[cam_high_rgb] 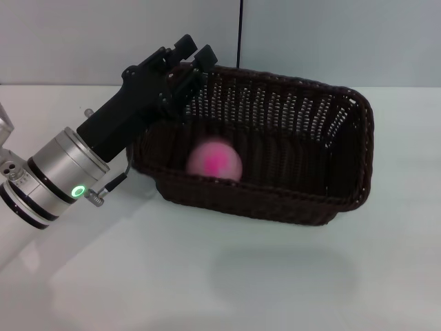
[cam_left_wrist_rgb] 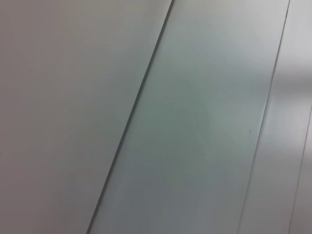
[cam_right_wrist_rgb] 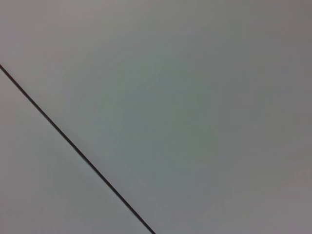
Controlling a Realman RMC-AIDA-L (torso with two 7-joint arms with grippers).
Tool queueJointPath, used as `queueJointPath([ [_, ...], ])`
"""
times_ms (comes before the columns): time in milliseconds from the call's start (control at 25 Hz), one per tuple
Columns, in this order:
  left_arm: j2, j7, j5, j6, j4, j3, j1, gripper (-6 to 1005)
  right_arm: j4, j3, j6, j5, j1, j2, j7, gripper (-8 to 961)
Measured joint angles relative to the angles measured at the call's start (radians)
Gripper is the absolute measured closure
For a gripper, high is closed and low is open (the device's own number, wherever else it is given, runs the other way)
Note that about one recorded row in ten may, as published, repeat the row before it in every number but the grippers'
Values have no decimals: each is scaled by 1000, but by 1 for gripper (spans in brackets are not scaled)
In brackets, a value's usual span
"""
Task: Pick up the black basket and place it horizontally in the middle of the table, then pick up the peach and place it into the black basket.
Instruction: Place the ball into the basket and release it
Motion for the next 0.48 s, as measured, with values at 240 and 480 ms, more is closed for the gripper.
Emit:
queueJointPath([
  [240, 1, 0, 0, 2, -3, -5, 6, 484, 0, 16, -2, 1, 10, 9, 4, 526],
  [480, 6, 0, -9, 66, 0, -68, 47, 372, 0, 37, -2, 2, 12, 11, 5, 526],
])
